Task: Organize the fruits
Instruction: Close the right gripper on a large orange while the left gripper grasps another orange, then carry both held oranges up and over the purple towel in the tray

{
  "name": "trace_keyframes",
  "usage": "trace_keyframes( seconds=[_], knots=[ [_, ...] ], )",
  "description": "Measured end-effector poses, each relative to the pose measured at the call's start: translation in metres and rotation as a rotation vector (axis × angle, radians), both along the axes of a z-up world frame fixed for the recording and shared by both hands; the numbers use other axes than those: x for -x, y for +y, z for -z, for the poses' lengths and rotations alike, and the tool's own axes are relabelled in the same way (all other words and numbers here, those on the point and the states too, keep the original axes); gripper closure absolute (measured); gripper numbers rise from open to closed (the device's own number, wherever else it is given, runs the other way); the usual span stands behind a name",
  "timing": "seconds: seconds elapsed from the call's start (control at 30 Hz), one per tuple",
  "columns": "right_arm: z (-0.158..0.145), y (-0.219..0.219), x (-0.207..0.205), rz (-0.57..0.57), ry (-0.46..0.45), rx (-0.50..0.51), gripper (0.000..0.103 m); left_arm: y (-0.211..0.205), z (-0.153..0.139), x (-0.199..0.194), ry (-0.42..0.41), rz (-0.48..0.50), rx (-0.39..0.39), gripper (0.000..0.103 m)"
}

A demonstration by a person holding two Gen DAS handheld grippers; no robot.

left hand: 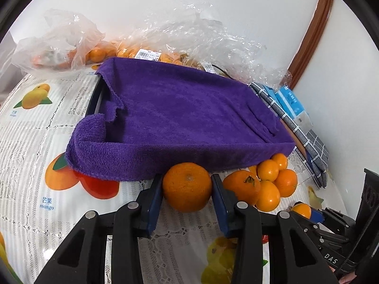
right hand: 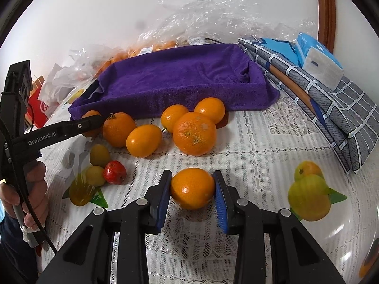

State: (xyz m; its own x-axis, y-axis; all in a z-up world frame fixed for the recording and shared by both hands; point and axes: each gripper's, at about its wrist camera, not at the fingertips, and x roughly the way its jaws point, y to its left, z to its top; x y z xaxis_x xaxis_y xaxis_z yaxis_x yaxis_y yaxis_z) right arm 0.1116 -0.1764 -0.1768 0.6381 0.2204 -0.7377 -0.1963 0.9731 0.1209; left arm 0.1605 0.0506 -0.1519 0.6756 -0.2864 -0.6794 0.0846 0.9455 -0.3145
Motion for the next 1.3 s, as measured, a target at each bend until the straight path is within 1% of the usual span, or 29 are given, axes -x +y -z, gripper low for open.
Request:
trace_keyframes(
  seconds=[0.17, 0.2, 0.27, 0.37, 0.47, 0.53, 0.6, 0.63, 0.8, 0.9, 0.97, 1.07, 1.17, 1.3],
  knots=[
    [-0.001, -0.009, -0.001, 0.057, -0.007, -0.019, 0.068, 0.005, -0.001, 0.002, -0.004, -0.025, 0.022, 0.065],
    [-0.001, -0.012, -0.002, 0.079, -0.008, -0.02, 0.068, 0.006, -0.001, 0.003, -0.005, -0.045, 0.018, 0.065],
    [-0.001, -0.017, -0.003, 0.155, -0.008, -0.001, 0.068, 0.007, -0.003, 0.007, -0.019, -0.051, 0.028, 0.065],
    [-0.003, -0.029, -0.002, 0.238, -0.019, -0.019, 0.068, 0.008, -0.005, 0.01, -0.031, -0.066, 0.022, 0.065],
    [-0.006, -0.037, 0.002, 0.271, -0.044, -0.052, 0.068, 0.012, -0.006, 0.013, -0.04, -0.105, 0.021, 0.065],
    [-0.008, -0.038, 0.003, 0.268, -0.061, -0.06, 0.068, 0.017, -0.005, 0.015, -0.037, -0.143, 0.033, 0.065],
    [-0.009, -0.034, 0.003, 0.266, -0.067, -0.041, 0.068, 0.019, -0.004, 0.017, -0.03, -0.166, 0.032, 0.065],
    [-0.009, -0.034, 0.003, 0.268, -0.065, -0.032, 0.068, 0.019, -0.003, 0.017, -0.027, -0.164, 0.032, 0.065],
    [-0.008, -0.038, 0.005, 0.281, -0.064, -0.052, 0.068, 0.016, -0.005, 0.019, -0.051, -0.137, 0.03, 0.065],
    [-0.008, -0.039, 0.006, 0.271, -0.065, -0.065, 0.068, 0.017, -0.006, 0.019, -0.057, -0.151, 0.04, 0.065],
    [-0.008, -0.039, 0.007, 0.27, -0.071, -0.066, 0.068, 0.017, -0.008, 0.02, -0.063, -0.16, 0.031, 0.065],
    [-0.009, -0.039, 0.009, 0.268, -0.077, -0.071, 0.068, 0.015, -0.012, 0.024, -0.091, -0.162, 0.014, 0.065],
    [-0.009, -0.037, 0.008, 0.237, -0.076, -0.076, 0.068, 0.015, -0.016, 0.027, -0.114, -0.165, 0.005, 0.065],
    [-0.011, -0.033, 0.009, 0.196, -0.082, -0.078, 0.068, 0.019, -0.022, 0.033, -0.135, -0.206, 0.0, 0.065]
  ],
)
